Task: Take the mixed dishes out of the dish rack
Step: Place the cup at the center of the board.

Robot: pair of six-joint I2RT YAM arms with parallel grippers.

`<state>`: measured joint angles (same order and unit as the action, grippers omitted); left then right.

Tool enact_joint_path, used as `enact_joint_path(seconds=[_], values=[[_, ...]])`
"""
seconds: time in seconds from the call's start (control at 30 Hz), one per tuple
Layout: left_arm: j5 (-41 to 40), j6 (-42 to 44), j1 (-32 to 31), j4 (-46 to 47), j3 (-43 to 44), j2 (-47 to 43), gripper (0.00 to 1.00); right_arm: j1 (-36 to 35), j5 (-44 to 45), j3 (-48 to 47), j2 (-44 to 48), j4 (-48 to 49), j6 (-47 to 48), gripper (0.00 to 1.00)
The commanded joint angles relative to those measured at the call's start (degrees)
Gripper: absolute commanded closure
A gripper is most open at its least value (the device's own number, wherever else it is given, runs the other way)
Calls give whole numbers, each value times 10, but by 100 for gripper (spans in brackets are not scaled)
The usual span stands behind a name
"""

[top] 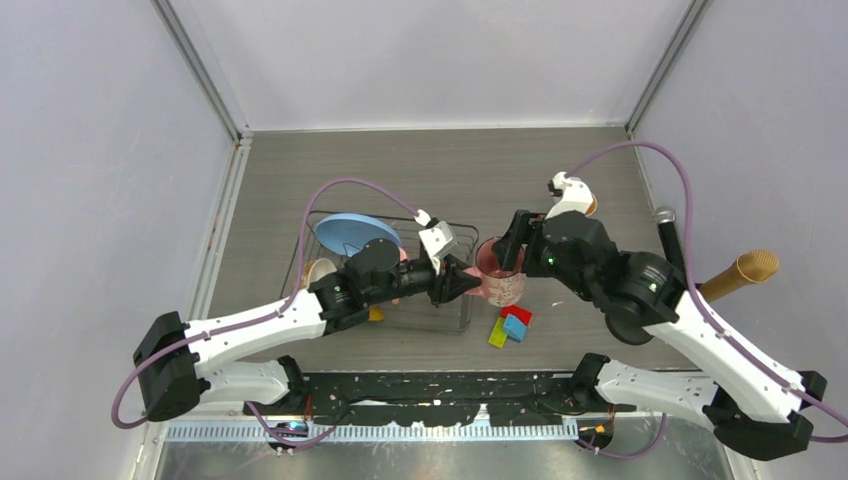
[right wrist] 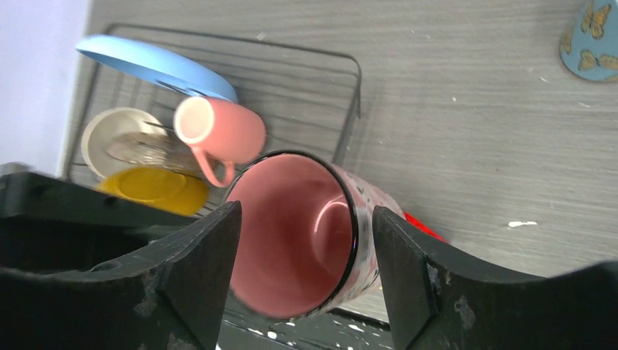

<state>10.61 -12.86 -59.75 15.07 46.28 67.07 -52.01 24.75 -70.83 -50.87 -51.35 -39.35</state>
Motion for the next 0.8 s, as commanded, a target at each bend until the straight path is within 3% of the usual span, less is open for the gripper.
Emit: enact_joint_path(seconds=[0.0, 0.3, 0.77], values=[[45, 37, -3, 75, 42, -36, 100, 0, 2, -19, -32, -63, -9, 29], [33, 53, -6, 65, 38, -40, 100, 0, -5, -14, -47, -70, -12, 49], [34, 64, -7, 72, 30, -47, 100, 5, -9, 1, -51, -71, 13, 59]])
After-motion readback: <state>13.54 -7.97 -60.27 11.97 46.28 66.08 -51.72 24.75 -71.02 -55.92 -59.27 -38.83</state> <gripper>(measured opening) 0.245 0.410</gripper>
